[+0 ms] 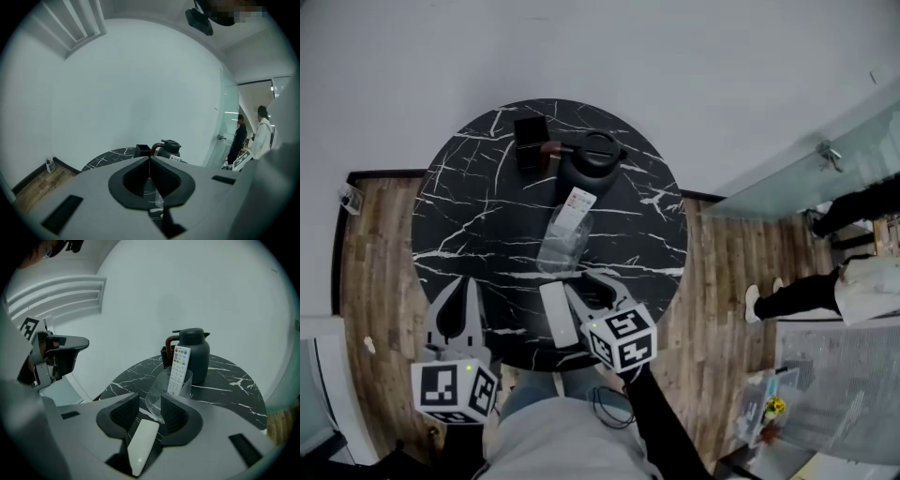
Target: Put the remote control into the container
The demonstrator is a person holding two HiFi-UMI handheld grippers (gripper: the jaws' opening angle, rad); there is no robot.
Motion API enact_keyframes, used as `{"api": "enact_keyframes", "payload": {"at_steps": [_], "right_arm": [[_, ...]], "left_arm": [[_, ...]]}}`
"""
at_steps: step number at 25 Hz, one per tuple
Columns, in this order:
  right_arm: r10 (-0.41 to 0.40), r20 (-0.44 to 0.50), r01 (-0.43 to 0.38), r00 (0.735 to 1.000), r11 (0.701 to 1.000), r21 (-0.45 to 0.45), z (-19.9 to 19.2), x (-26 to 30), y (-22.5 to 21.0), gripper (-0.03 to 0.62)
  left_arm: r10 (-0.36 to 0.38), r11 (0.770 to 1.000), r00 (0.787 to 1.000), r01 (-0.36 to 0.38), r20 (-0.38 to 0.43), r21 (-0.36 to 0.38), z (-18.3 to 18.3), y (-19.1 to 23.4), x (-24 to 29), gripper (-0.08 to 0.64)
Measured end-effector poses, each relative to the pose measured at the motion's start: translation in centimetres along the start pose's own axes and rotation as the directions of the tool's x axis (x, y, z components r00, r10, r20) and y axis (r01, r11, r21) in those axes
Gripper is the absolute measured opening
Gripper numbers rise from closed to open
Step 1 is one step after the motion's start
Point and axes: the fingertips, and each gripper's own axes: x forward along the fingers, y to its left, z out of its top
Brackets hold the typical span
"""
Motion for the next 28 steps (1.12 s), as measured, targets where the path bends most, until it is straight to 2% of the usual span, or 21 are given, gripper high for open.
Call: {"api": "enact_keyframes", "payload": {"at_steps": [10, 17, 22, 28], "right_arm": [[-0.077, -0.132, 0.085, 0.988, 0.995, 0.053, -4.4, 3.5, 0.5, 0.164], [-0.095, -0.204, 0.106, 0.974, 0.993, 0.048, -6.7, 5.5, 0.9, 0.176], [-0.098, -0.241, 0.116, 0.966, 0.991, 0.061, -8.0, 6.6, 1.1, 0.217], [-0.099, -0.312, 0.128, 0.945, 0.989, 0.072, -9.5, 7.6, 1.4, 0.233]], "left_arm": [[0.022, 1.0, 0.999, -0.022, -0.031, -0.017, -1.4, 2.9, -0.1, 0.009], [0.022, 0.999, 0.999, -0.023, -0.041, -0.031, -1.8, 4.1, 0.1, 0.009], [0.027, 0.999, 0.998, -0.029, -0.05, -0.037, -2.1, 5.0, 0.0, 0.009], [0.03, 0.999, 0.999, -0.032, -0.045, -0.04, -1.8, 5.8, 0.1, 0.009]]}}
